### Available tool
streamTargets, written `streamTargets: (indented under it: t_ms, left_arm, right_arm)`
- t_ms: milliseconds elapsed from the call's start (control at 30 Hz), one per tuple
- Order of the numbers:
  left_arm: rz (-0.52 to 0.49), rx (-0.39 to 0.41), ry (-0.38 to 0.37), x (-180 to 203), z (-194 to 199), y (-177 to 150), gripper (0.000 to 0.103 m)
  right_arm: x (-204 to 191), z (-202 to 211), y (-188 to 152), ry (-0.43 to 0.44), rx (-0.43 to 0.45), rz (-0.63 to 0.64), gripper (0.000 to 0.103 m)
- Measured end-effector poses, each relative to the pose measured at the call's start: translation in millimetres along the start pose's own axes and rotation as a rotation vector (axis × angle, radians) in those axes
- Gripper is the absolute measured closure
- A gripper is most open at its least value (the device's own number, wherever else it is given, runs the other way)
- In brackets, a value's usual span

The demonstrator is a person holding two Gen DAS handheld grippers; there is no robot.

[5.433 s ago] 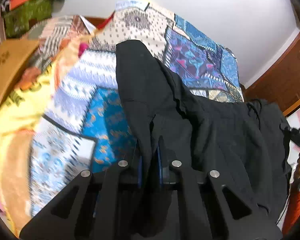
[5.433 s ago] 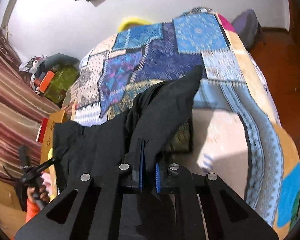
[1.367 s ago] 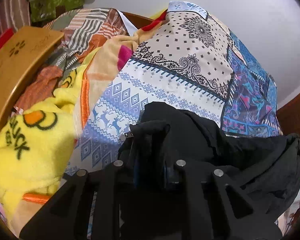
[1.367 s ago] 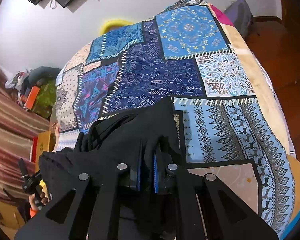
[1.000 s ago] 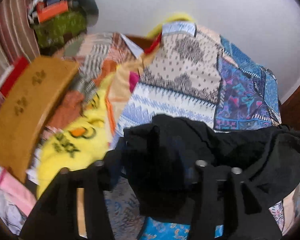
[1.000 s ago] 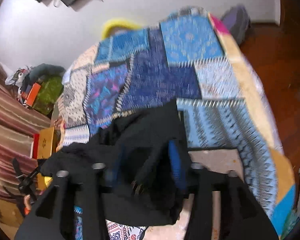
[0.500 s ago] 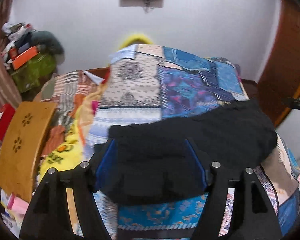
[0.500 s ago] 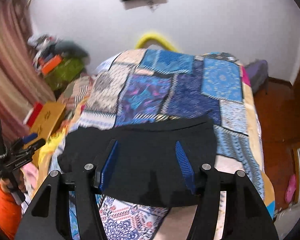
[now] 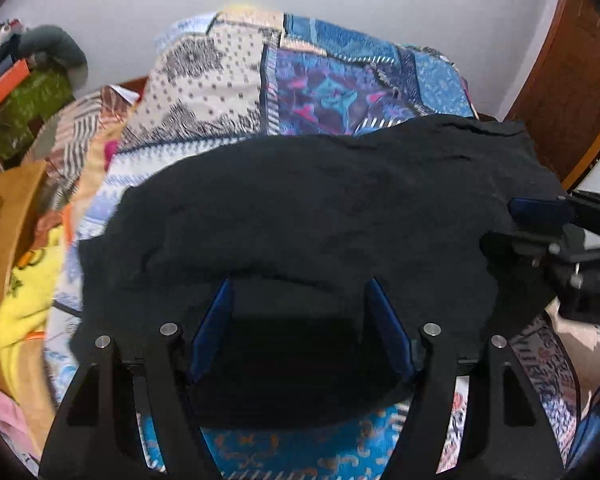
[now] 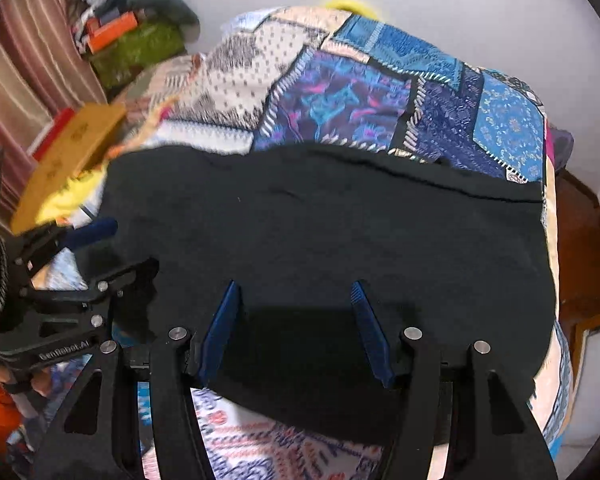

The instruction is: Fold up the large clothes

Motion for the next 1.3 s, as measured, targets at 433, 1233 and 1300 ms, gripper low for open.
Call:
streamTargets:
  t_ms: [433,1233,1300]
  left_arm:
    - [0.048,0.020,0.011,-8.7,-20.6,5.2,0.015]
    - [0.632,-0.029,-0.018,-143.0,37.9,-98.8,0.016]
    - [0.703,-0.047,-0.112,-137.9,33.5,-108.5,0.016]
  right_arm:
    - [1.3,-7.1,-3.6,-0.020,0.032,0.040,0.032]
    - [52.2,50.8,-38.7,-0.051,0.022,-0.133,0.025]
    - [48.1,53.0,-35.4,-0.026,0.033,-0.149,0.025]
Point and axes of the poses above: each gripper's, at about its wrist camera, not at the fingertips, and z roughly against the way its jaws point, x to its right, y to its top, the point moved 7 cm from there along -z, roughly the way its jaws point, and after that the axes turned 3 degrees about y, right-handed, at the moved point
